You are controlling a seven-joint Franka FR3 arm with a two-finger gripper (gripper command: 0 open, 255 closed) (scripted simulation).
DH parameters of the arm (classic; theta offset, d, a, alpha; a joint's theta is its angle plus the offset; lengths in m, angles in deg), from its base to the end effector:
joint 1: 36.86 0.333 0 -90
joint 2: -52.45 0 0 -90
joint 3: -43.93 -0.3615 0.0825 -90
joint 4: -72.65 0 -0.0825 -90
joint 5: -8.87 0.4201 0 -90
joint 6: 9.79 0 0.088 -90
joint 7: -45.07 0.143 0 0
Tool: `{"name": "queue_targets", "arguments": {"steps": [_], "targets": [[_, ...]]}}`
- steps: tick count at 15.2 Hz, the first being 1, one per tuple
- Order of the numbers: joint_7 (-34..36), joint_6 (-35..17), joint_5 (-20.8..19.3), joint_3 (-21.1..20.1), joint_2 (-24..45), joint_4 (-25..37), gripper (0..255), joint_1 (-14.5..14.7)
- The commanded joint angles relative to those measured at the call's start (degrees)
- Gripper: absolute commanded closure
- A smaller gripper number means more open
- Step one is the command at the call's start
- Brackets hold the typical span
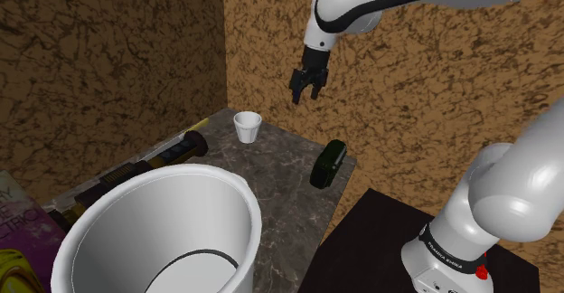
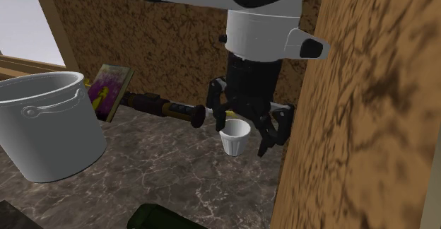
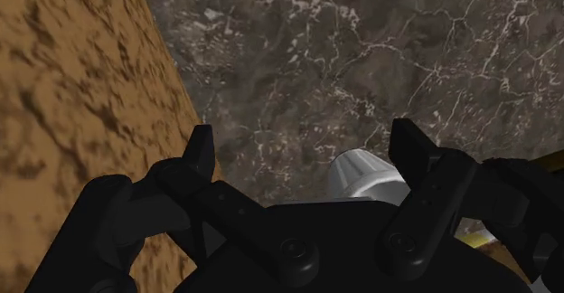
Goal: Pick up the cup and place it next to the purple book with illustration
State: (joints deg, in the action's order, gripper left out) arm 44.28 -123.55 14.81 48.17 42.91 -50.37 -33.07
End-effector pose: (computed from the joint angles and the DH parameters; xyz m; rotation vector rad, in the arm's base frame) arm 0.5286 0.0046 0.4692 -3.0340 0.0526 -0.0080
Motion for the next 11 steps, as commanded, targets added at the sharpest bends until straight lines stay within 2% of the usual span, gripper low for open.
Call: {"name": "queue_targets", "arguments": {"steps": [1,11], "targets": [[-0.65,-1.51,1.37,-0.06,4.86,3.30,0,0.43],[-3.69,-3.45,7.38,-1.40,27.11,23.19,0,0.78]]}}
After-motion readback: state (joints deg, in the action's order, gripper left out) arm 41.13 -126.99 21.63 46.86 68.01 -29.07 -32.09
